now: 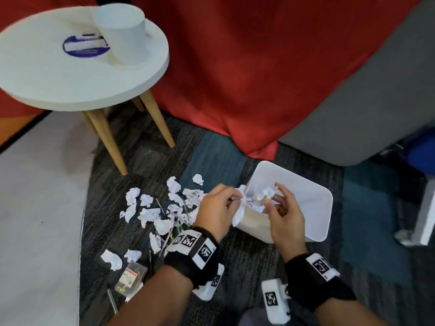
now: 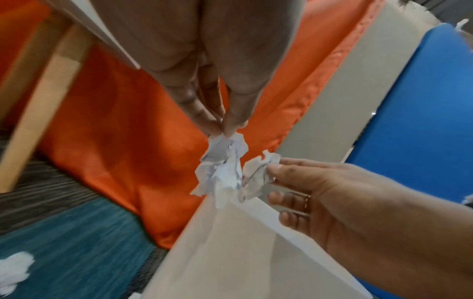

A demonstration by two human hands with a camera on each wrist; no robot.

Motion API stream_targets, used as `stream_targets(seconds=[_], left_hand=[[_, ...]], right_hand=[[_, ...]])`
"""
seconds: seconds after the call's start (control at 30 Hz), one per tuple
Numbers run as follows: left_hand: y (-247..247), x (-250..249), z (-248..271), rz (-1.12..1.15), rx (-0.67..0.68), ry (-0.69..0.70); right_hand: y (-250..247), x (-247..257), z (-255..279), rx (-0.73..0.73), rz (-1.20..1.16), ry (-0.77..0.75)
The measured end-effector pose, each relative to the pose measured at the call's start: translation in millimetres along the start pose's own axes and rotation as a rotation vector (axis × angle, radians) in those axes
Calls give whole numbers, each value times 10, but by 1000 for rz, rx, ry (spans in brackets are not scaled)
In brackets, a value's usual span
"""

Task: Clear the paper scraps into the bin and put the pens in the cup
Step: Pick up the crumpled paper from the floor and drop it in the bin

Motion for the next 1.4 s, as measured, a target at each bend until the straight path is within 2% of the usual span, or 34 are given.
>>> stream_targets(seconds=[0.07,0.17,0.23,0.4,0.63,0.8,0.9,1.03,1.1,1.2,1.27,1.4], left_hand=[[69,-158,-80,-9,7,33],[166,-297,-164,-29,45,60],[230,-333,-203,-42,74,63],[355,-404,-268,-56,102,66],[539,-464,-333,-33,133,92],[609,-402,-295,-19,262,114],[593,-321,-211,-20,203,99],[468,-148,-61,3,106,29],[399,13,46,-19,66,-12],[317,302,259,-100,70,-99],[273,547,437,-185,97,-179],[132,1102,850,-295,131,-374]], right_hand=[[-91,11,-84,-63,18,-18],[-168,1,-202,-76,124,-18],[-198,-62,-268,-15,239,22],[-212,-336,-358,239,531,205],[-232,-391,-354,218,522,120],[-233,-424,-368,106,447,12],[-215,-374,-344,66,451,-116],[-45,-183,-216,84,445,-425],[134,-102,-89,143,377,-545],[499,-95,159,266,288,-649],[784,-202,328,346,262,-653],[1324,-582,681,607,300,-540]])
Point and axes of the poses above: each hand's wrist, its own z-axis away from the middle knuckle, its own y-axis out of the palm, x = y × z, the point moved 2 cm from there along -z, towards the middle knuckle, and after that the axes turned 8 degrees about -z, right-handed, at the moved point
